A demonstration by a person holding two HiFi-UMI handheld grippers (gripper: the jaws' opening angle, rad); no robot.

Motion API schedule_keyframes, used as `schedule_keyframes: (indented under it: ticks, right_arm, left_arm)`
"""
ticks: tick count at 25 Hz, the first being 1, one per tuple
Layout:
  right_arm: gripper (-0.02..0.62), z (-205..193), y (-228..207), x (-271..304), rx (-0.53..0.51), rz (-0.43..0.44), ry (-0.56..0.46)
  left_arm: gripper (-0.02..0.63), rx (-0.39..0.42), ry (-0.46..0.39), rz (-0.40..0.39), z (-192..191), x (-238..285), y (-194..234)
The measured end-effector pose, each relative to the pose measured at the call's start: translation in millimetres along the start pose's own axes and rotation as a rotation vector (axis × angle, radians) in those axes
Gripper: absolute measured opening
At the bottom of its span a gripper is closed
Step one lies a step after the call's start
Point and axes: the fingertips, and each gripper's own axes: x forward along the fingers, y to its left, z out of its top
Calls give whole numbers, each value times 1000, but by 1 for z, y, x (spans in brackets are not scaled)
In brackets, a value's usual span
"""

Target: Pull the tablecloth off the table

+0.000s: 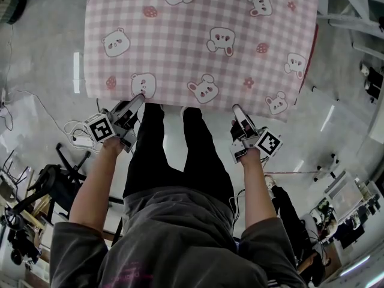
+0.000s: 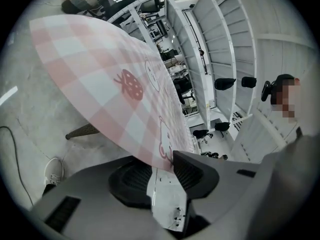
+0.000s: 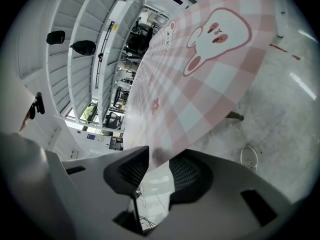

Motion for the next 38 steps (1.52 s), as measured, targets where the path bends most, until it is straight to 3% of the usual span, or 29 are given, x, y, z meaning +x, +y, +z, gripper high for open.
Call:
schedule_keyframes:
  ticks: [5, 9, 19, 27, 31, 38]
  right_arm:
    - [123, -1, 5, 3, -27, 32, -1]
    - [74, 3, 4, 2, -20, 19, -15]
    - [8, 6, 13, -2, -17, 51, -70]
    - [5, 8, 21, -6, -35, 61, -87]
    - [5, 11, 24, -8, -34, 65, -97]
    - [5, 21, 28, -8, -35, 69, -118]
  left_arm:
    - [60, 4, -1, 3, -3, 2, 2]
    - [43, -62, -18, 7, -7, 2, 6]
    - [3, -85, -48, -55, -4, -1, -6]
    - [2, -60, -45, -77, -1, -6, -16]
    - [2, 24, -41, -96, 7, -7, -29]
    - [0, 49, -28, -127, 15, -2, -44]
